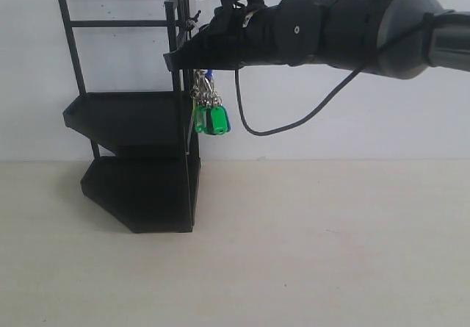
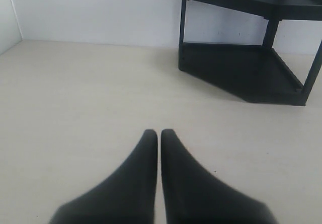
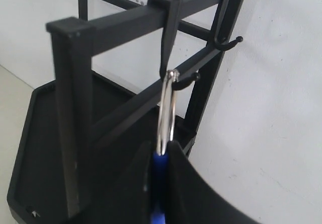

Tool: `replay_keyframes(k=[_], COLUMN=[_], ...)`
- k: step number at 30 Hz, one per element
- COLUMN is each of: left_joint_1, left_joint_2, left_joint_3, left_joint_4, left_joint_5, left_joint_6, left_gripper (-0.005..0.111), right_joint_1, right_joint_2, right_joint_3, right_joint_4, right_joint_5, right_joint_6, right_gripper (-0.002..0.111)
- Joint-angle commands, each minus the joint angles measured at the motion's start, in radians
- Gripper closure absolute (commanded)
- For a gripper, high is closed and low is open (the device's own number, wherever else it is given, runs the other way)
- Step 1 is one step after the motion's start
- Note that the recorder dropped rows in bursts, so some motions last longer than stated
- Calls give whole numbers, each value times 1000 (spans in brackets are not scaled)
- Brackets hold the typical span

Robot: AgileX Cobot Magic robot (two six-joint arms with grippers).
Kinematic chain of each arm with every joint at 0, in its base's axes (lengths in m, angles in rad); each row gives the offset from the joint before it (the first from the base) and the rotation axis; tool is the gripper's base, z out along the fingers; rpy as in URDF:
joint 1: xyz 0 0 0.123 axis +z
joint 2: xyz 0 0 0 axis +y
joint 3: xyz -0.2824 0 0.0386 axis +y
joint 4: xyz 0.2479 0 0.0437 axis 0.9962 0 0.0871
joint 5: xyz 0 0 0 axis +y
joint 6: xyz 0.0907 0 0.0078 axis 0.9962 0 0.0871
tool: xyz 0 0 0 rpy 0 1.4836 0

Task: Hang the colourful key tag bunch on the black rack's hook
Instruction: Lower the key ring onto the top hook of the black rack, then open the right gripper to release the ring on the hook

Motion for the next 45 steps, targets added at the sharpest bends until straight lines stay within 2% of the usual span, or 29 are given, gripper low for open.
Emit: replay_keyframes(k=[1, 10, 12, 14, 17, 19, 29, 39, 40, 42, 43, 45], left_joint_1=[3, 3, 3, 3, 3, 3, 3, 3, 3, 3, 3, 3], left_joint_2=[4, 4, 4, 4, 4, 4, 4, 4, 4, 4, 4, 4], left_joint_3=[-2, -2, -2, -2, -2, -2, -2, -2, -2, -2, -2, -2], left_joint_4=[-2, -2, -2, -2, -2, -2, -2, -2, -2, -2, -2, -2], left_joint_5=[-11, -11, -11, -11, -11, -11, -11, -11, -11, -11, -11, -11], left_joint_6=[0, 0, 0, 0, 0, 0, 0, 0, 0, 0, 0, 0], left_gripper=[102, 102, 102, 102, 102, 102, 102, 102, 102, 102, 102, 102], right_joint_1=[-1, -1, -1, -1, -1, -1, -24, -98, -105, -105, -105, -105], right_joint_2=[-11, -42, -47, -48, -48, -48, -56, -158, -167, -184, -192, -192], right_joint_3=[-12, -12, -12, -12, -12, -12, -12, -12, -12, -12, -12, -12], right_joint_4=[-6, -6, -6, -6, -6, -4, -9, -10, -5, -14, -33, -37], right_joint_5=[31, 65, 71, 73, 82, 82, 146, 402, 446, 543, 666, 829], right_joint_6=[-8, -8, -8, -8, -8, -3, 61, 78, 88, 88, 64, 35], right_gripper=[108, 108, 105, 94, 65, 57, 57, 57, 58, 68, 90, 108])
